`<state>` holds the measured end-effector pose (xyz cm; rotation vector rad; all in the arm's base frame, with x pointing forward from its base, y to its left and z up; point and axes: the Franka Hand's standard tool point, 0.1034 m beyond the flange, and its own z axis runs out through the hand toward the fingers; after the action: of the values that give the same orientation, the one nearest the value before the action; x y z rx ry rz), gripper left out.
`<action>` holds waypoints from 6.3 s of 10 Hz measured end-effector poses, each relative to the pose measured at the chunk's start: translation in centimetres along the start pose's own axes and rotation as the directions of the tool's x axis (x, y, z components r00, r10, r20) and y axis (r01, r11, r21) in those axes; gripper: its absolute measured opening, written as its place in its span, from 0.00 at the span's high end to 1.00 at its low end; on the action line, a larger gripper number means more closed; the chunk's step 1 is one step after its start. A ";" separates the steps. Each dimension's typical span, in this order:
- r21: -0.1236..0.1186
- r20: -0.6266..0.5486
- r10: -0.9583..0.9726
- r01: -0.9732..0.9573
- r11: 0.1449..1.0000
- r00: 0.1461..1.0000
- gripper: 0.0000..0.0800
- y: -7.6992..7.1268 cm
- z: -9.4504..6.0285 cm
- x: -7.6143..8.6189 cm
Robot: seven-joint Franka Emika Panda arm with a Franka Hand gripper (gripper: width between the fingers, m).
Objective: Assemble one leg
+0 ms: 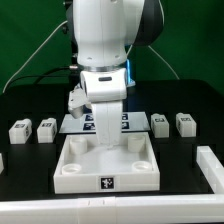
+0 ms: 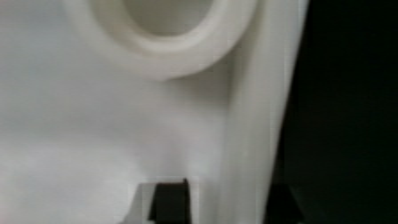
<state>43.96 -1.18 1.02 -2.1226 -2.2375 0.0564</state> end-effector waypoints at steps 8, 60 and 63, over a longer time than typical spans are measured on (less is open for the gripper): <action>-0.010 0.000 0.002 -0.002 1.000 1.000 0.92 0.2 -0.1 -0.1; -0.004 0.635 0.771 -0.998 0.062 0.045 0.19 0.2 -4.5 19.4; -0.007 0.779 0.625 -0.998 0.070 0.038 0.19 -0.3 -3.9 19.1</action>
Offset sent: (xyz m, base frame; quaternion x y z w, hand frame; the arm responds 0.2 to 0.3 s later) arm 0.0000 0.0000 0.0000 0.0000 0.0000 0.0000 1.0000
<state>42.95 17.88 5.26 -2.8218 -0.1833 1.4675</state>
